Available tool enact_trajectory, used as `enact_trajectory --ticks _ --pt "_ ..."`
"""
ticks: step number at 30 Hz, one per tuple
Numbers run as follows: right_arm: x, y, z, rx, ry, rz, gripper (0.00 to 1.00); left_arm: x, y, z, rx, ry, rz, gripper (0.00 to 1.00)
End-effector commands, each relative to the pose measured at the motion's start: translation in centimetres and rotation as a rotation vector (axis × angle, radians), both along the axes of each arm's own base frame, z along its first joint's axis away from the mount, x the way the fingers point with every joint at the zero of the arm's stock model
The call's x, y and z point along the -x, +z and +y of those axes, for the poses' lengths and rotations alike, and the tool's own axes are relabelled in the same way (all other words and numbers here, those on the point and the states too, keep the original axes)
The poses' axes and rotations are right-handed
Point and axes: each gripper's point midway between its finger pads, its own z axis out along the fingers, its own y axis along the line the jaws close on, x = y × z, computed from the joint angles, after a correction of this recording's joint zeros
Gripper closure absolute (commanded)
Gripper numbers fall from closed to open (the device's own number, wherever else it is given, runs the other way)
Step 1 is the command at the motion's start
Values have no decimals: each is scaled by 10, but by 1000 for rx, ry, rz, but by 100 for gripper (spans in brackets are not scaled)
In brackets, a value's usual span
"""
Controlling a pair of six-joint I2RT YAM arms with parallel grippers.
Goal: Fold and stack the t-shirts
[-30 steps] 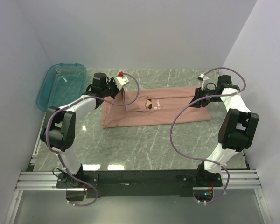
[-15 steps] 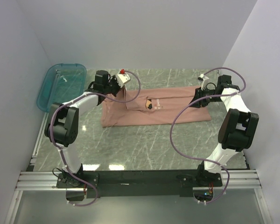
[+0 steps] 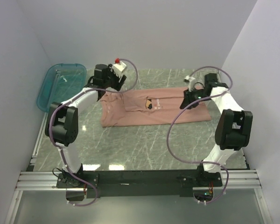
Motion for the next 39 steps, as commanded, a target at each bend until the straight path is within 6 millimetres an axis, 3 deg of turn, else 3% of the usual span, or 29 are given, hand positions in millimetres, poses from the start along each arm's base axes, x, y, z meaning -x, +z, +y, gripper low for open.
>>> enact_trajectory --ticks 1,2,3,4,5,7,8,9,10,11,12,13,14,15,17,19,20,21,23,24,32,39 --pt "0 28 43 91 165 -150 63 -7 95 30 187 214 -86 28" --pt "-1 32 54 115 203 -188 62 4 116 41 229 254 -108 23" --pt "2 30 77 175 269 -219 61 9 124 56 312 325 -84 18" --pt "0 31 88 208 298 -255 59 24 151 70 377 377 -111 12" --pt "-9 31 99 242 309 -303 56 36 143 78 435 417 -53 9" --pt "-17 33 136 329 316 -357 55 56 150 105 498 480 -33 6" --pt "-24 25 153 346 324 -366 54 80 153 113 551 509 -12 2" --pt "-29 25 167 356 312 -377 54 94 144 125 555 546 17 1" --pt "-37 38 191 388 258 -417 53 108 141 127 562 549 24 1" --pt "-43 23 206 407 261 -402 53 134 133 130 554 546 17 1" --pt "-49 23 216 421 234 -411 53 147 125 131 544 540 23 1" --pt "-54 36 238 420 194 -444 53 159 120 133 537 540 17 1" --pt "-57 21 249 436 200 -422 53 179 111 139 528 555 3 1" --pt "-61 31 263 422 199 -448 53 188 103 146 513 593 -2 1" --pt "-60 17 281 447 203 -446 53 208 92 154 501 617 -24 1" --pt "-66 19 293 451 199 -467 53 216 87 162 506 655 -51 0" --pt "-66 4 297 465 213 -443 52 221 85 164 515 663 -62 1" --pt "-72 10 301 469 195 -459 53 222 87 164 516 666 -69 1" --pt "-73 -6 304 486 198 -421 53 221 91 166 511 672 -73 2" --pt "-74 -3 309 478 198 -427 53 220 90 165 510 673 -70 2" --pt "-59 -35 324 512 257 -390 53 220 90 162 509 659 -62 5" --pt "-47 -47 327 519 285 -370 53 220 90 160 511 645 -60 5"
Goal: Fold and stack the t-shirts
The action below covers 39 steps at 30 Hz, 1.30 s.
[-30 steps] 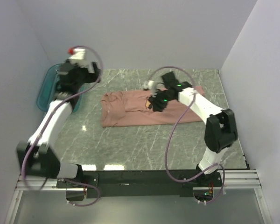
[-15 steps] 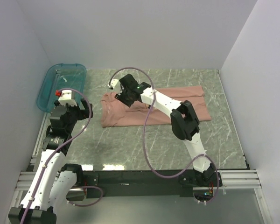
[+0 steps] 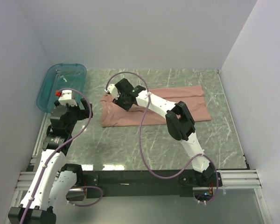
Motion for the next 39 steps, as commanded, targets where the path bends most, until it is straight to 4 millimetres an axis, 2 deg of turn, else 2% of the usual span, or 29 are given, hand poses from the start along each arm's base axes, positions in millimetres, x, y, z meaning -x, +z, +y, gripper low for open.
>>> enact_trajectory --ticks 1,7,15,17,19,21,25,31,39 --pt "2 1 8 -8 2 -9 53 -2 17 -2 16 -3 -50 5" --pt "7 -11 11 16 10 4 53 -1 18 -2 16 -6 -53 5" --pt "1 -26 5 64 -15 -10 53 -1 18 -4 16 -17 -51 5" --pt "0 -27 4 70 -17 -14 59 -1 17 -4 16 -17 -50 5" --pt "-1 -22 3 67 -20 -24 70 -2 17 -4 16 -18 -50 5" --pt "-3 -17 2 63 -26 -37 74 -1 18 -4 15 -20 -51 5" --pt "-8 5 -1 43 -39 -83 80 -1 18 -5 16 -25 -51 5" --pt "-20 27 -12 17 -74 -120 85 -1 17 -6 14 -30 -51 5" --pt "-37 32 -35 9 -129 -122 89 -1 16 -6 14 -33 -48 5"
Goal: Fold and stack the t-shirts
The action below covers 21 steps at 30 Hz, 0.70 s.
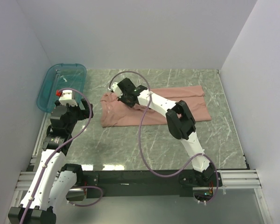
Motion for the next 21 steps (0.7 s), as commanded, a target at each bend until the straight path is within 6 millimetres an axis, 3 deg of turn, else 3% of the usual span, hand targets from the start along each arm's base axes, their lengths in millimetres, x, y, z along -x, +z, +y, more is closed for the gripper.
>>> enact_trajectory --ticks 1,10,11,12,15,18,21 --pt "-19 40 -12 -54 -46 -73 89 -2 16 -3 11 -14 -49 5" --pt "-58 42 -47 -46 -169 -125 87 -2 15 -4 9 -17 -43 5" --pt "-65 42 -55 -45 -197 -134 83 -2 15 -3 9 -15 -44 5" --pt "-68 39 -59 -40 -209 -133 72 -2 14 -3 9 -15 -41 5" --pt "-78 41 -70 -30 -257 -165 56 -2 15 -3 9 -15 -43 5" --pt "-88 53 -80 -51 -315 -201 45 -3 13 -4 10 -17 -37 5" --pt "-91 73 -88 -93 -336 -212 41 -4 11 -4 14 -14 -32 5"
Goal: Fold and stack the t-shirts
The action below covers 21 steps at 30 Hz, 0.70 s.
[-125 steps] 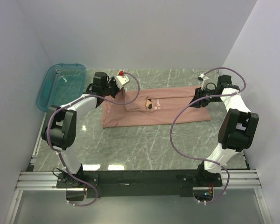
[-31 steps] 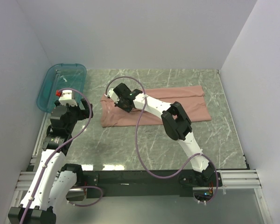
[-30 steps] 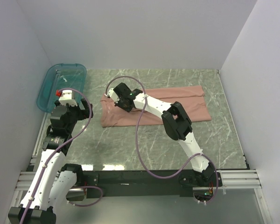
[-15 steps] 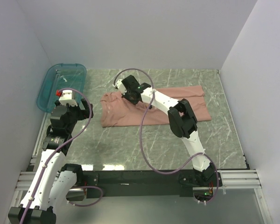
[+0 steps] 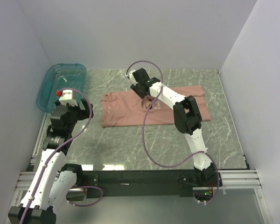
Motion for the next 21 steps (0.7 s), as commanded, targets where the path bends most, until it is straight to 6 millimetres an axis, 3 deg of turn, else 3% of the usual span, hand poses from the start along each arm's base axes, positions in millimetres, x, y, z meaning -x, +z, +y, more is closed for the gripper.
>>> enact_trajectory --ticks 1,3,5,6,7,10,11,12,13,15,16,17,18,21 --pt "-14 63 1 -118 -24 -96 39 -4 12 -8 25 -33 -34 5" --pt "-1 76 -2 -136 64 -54 36 -5 9 -11 40 -44 -22 5" --pt "35 65 -1 -180 269 96 34 -6 6 -17 62 -68 -10 4" --pt "53 84 1 -223 366 108 34 -8 2 -20 88 -71 10 2" --pt "85 68 -1 -271 460 222 34 -9 0 -22 113 -71 23 1" --pt "131 88 -11 -268 721 181 33 -13 -17 -36 246 -83 114 1" --pt "155 63 -20 -251 791 220 33 -13 -23 -42 293 -88 147 1" --pt "165 79 -26 -243 831 154 33 -14 -40 -50 406 -66 227 1" --pt "179 59 -36 -225 863 159 33 -14 -50 -54 468 -48 265 1" --pt "187 66 -45 -212 859 101 33 -9 -88 -63 624 14 393 4" --pt "195 57 -50 -203 850 123 33 -13 -92 -66 671 20 385 8" --pt "198 54 -54 -197 838 132 33 -5 -114 -67 705 51 436 13" --pt "201 55 -58 -190 825 129 33 -8 -119 -68 764 83 439 19" --pt "214 43 -62 -211 802 163 33 -10 -133 -68 783 149 447 21"
